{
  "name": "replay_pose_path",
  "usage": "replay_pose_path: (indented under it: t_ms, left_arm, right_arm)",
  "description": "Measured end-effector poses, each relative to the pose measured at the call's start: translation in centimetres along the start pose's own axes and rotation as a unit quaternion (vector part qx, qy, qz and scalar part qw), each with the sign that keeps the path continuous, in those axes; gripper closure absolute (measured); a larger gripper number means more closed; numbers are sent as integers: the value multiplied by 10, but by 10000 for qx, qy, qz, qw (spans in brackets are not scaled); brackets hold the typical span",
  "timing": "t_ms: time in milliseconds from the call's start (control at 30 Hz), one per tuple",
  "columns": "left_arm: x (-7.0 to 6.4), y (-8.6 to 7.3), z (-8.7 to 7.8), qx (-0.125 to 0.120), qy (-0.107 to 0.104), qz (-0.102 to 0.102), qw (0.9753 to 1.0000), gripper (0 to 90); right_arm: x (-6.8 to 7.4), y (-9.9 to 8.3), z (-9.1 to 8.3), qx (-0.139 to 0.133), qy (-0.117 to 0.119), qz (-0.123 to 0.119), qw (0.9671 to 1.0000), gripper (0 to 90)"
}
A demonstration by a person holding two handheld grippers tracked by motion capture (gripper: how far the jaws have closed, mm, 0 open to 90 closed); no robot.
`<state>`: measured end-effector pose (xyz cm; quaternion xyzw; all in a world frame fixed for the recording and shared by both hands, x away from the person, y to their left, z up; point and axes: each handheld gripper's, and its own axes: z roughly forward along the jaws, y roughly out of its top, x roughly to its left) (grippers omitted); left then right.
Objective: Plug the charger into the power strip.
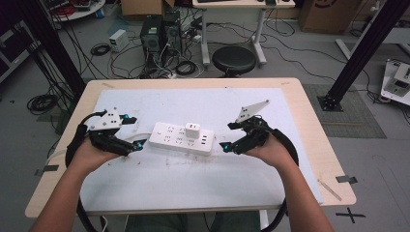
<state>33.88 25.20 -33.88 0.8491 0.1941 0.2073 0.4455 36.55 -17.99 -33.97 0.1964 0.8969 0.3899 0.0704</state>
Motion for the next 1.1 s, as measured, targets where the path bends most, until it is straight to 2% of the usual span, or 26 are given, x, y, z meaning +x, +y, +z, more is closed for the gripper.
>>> replay_pose_path:
  t_ms: [267,433,767,1100]
  left_arm:
    - [-2,-1,-1,21,25,-16,10000,190]
    - [-2,-2,0,73,24,-25,10000,190]
    - [1,-4,0,5,49,-111,9999,189]
    - [0,-6,1,58,56,-117,9999,189]
  right_arm:
    - [-1,-5,-2,-60,-45,27,10000,202]
    - [-3,-5,-2,-16,-159,86,9998,202]
    - [-6,-6,-3,-68,-145,124,9998,202]
    - [-6,-8,-6,-119,-187,179,9996,202]
